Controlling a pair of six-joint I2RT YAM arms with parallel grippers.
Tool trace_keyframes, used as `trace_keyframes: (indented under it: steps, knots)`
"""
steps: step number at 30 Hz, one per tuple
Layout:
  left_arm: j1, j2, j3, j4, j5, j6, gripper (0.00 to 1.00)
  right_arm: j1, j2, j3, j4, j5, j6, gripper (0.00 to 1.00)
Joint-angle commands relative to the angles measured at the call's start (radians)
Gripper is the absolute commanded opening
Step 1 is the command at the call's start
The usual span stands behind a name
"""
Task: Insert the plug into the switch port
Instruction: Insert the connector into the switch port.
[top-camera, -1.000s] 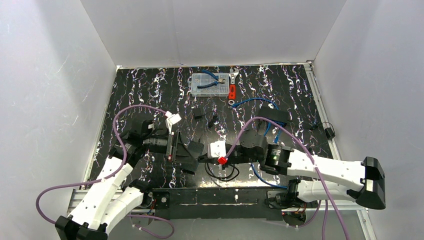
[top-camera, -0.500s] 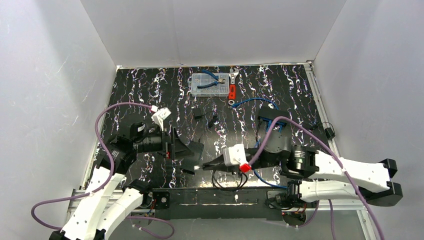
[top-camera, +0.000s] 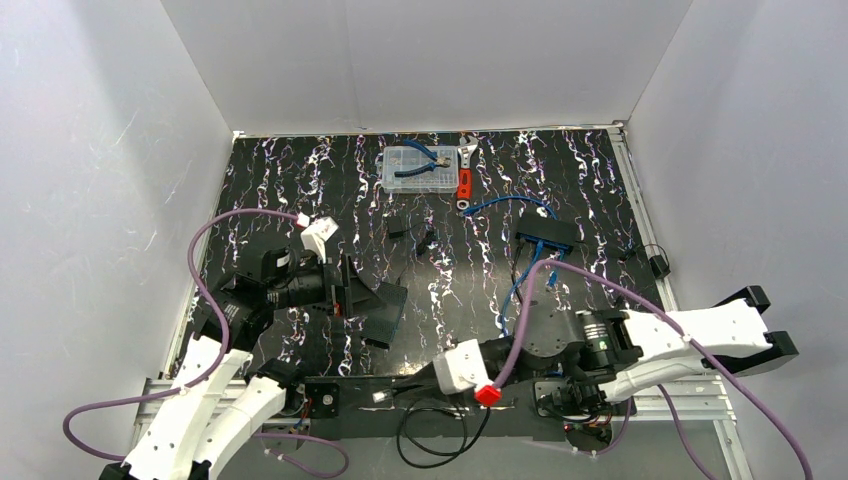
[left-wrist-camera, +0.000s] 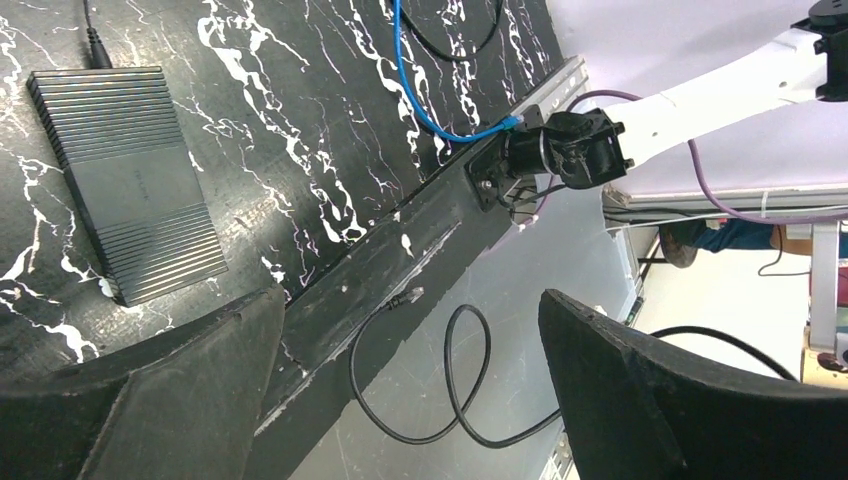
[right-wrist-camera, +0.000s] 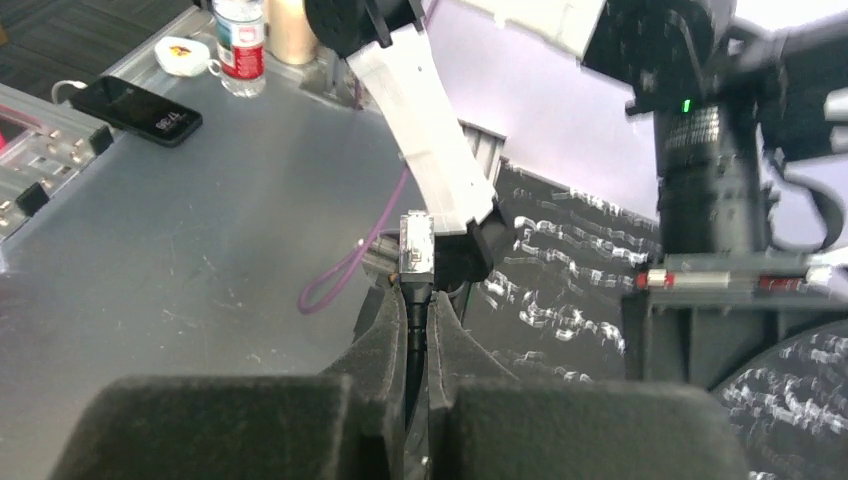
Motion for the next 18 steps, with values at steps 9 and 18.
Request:
trace_keyframes:
  steps: [9,18]
  knots:
    - [0.002,0.058,-0.119,0.090,-0.124,-0.079,0.98,0.045,-0.013,-0.359,0.183,0.371,0.239,0.01]
    - [0.002,0.150,-0.200,0.205,-0.314,-0.188,0.98,-0.074,0.059,-0.505,0.271,0.483,0.241,0.01]
